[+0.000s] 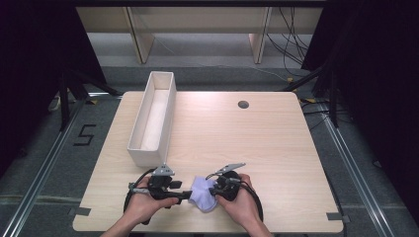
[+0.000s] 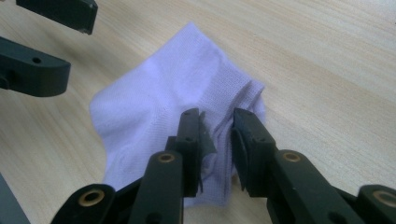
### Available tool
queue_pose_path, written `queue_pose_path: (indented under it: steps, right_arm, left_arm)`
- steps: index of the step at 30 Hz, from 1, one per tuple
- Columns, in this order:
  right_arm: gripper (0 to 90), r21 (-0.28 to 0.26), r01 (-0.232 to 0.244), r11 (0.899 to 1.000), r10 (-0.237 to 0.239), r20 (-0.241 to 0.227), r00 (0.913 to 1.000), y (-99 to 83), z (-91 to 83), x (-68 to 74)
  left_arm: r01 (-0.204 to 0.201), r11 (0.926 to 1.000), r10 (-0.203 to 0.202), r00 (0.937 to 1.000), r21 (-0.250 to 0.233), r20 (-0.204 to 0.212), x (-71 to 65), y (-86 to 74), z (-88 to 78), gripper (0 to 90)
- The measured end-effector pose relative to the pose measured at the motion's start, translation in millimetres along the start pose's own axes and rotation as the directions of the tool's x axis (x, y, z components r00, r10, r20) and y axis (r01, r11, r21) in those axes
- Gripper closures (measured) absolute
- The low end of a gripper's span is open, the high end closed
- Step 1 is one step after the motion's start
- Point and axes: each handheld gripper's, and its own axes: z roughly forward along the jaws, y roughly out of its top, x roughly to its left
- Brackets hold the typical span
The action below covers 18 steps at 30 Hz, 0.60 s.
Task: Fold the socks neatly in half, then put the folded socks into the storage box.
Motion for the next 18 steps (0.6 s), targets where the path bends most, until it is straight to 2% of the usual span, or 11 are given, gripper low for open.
queue_pose_path:
  steps: [2,4,7,9,11,13,14,15,17,18]
  right_arm:
    - [72.1,-0.006,0.009,1.000,-0.008,0.019,0.9998,0.1,0.2,-0.7]
    - [69.1,-0.011,0.005,1.000,-0.005,0.013,0.9999,0.4,-0.2,-0.2]
    - [62.3,-0.038,-0.018,0.999,0.019,0.018,0.9997,1.3,-4.4,-0.3]
    - [60.1,-0.072,-0.027,0.997,0.028,0.021,0.9994,3.0,-12.8,0.2]
    - [59.2,-0.089,-0.055,0.995,0.058,0.036,0.9977,4.3,-22.7,1.1]
    - [58.9,-0.140,-0.008,0.990,0.012,0.024,0.9996,4.9,-28.2,-3.2]
    - [58.9,-0.155,0.014,0.988,-0.006,0.049,0.9988,4.8,-30.5,-5.0]
    - [58.9,-0.143,-0.012,0.990,0.019,0.047,0.9987,4.0,-33.7,-4.1]
    - [58.8,-0.144,-0.008,0.990,0.013,0.034,0.9993,2.0,-35.6,-6.1]
    - [58.7,-0.134,-0.012,0.991,0.018,0.045,0.9988,0.1,-35.9,-4.9]
  left_arm:
    - [0.036,0.9993,-0.036,0.9993,-0.006,-0.007,-0.4,-0.4,-1.3,41.0]
    - [0.068,0.9975,-0.068,0.9975,-0.017,0.020,-0.1,-1.4,-0.7,40.3]
    - [0.075,0.9972,-0.074,0.9966,-0.011,0.035,-0.3,-2.6,-0.1,40.5]
    - [0.079,0.9968,-0.079,0.9964,-0.007,0.031,0.5,-3.0,0.0,40.4]
    - [0.088,0.9960,-0.087,0.9957,-0.018,0.030,0.8,-3.1,0.0,40.3]
    - [0.092,0.9955,-0.092,0.9954,-0.022,0.027,0.9,-3.3,-0.6,40.3]
    - [0.089,0.9959,-0.088,0.9956,-0.017,0.033,1.6,-3.5,-1.0,40.4]
    - [0.088,0.9958,-0.088,0.9959,-0.024,0.023,1.1,-4.0,-0.6,40.5]
    - [0.088,0.9958,-0.088,0.9958,-0.025,0.025,1.3,-4.7,-0.1,41.0]
    - [0.091,0.9957,-0.090,0.9957,-0.020,0.017,1.1,-4.7,-0.1,41.5]
